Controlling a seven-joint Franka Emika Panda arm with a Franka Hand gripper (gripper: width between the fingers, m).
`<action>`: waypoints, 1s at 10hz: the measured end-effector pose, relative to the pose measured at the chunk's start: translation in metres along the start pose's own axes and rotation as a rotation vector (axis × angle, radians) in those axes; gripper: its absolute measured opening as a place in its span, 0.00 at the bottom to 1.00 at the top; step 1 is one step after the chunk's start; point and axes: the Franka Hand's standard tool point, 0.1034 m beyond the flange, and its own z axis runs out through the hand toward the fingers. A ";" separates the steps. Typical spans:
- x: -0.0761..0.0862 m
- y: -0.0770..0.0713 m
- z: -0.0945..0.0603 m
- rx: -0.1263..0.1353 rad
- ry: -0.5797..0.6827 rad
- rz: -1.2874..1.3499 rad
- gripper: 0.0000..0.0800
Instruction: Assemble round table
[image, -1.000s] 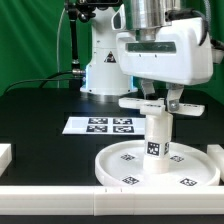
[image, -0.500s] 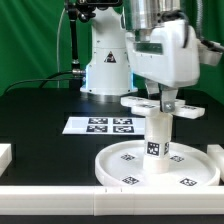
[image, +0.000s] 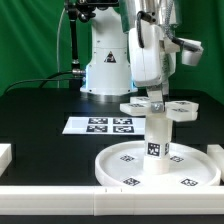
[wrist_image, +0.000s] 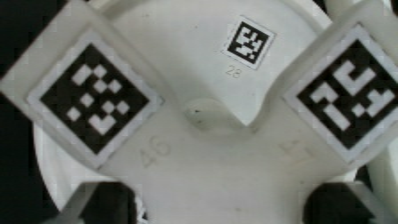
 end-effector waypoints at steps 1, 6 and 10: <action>0.000 0.000 0.001 -0.001 0.000 -0.001 0.76; -0.007 0.000 -0.019 0.001 -0.027 -0.084 0.81; -0.011 0.000 -0.018 -0.025 -0.019 -0.434 0.81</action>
Offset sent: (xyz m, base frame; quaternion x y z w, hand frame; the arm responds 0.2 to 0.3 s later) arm -0.0103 -0.0003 0.0275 0.0133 -0.0235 -0.0139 0.9995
